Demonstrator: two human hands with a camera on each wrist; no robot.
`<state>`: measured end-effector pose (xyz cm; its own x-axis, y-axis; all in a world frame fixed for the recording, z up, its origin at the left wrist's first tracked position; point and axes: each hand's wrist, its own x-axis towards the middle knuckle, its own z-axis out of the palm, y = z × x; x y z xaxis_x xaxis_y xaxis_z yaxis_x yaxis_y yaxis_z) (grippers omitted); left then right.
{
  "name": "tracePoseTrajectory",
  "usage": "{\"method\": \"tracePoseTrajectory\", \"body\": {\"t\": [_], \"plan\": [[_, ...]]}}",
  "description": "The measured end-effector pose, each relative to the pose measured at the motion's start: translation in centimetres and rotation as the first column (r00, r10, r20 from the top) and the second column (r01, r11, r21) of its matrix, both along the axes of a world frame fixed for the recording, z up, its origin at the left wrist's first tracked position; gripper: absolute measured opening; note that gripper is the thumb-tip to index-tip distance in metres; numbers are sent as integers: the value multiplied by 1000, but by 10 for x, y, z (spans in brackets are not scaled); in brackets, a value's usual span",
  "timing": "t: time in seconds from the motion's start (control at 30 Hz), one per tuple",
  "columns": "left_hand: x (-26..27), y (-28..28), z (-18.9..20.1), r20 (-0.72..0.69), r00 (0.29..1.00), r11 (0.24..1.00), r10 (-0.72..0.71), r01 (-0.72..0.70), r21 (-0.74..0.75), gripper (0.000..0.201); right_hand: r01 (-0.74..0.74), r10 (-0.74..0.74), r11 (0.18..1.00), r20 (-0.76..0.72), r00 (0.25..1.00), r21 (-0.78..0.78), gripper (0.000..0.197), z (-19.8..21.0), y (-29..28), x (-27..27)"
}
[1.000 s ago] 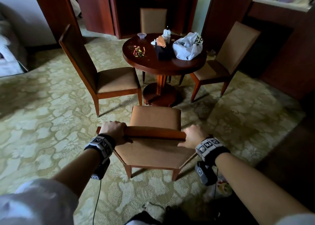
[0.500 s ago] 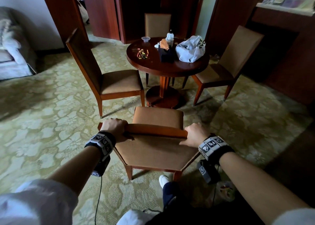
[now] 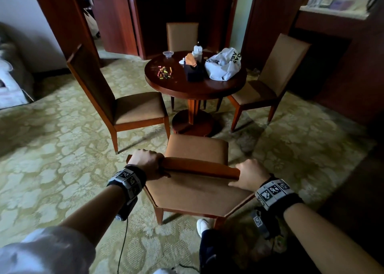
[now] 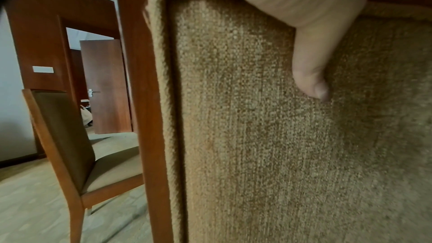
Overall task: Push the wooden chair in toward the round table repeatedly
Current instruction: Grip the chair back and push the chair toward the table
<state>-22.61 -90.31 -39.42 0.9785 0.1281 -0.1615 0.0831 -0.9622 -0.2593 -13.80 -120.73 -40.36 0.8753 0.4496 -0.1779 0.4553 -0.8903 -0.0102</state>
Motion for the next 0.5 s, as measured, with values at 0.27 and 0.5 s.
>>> {"method": "tracePoseTrajectory", "body": {"t": [0.27,0.5], "plan": [[32,8,-4,17,1000,1000,5,-5,-21,57,3,-4,999,-15,1000,-40,42,7,13,33],[68,-14,-5,29,1000,997,2,0,-78,54,0,-3,989,-22,1000,-147,44,30,0,78]]}}
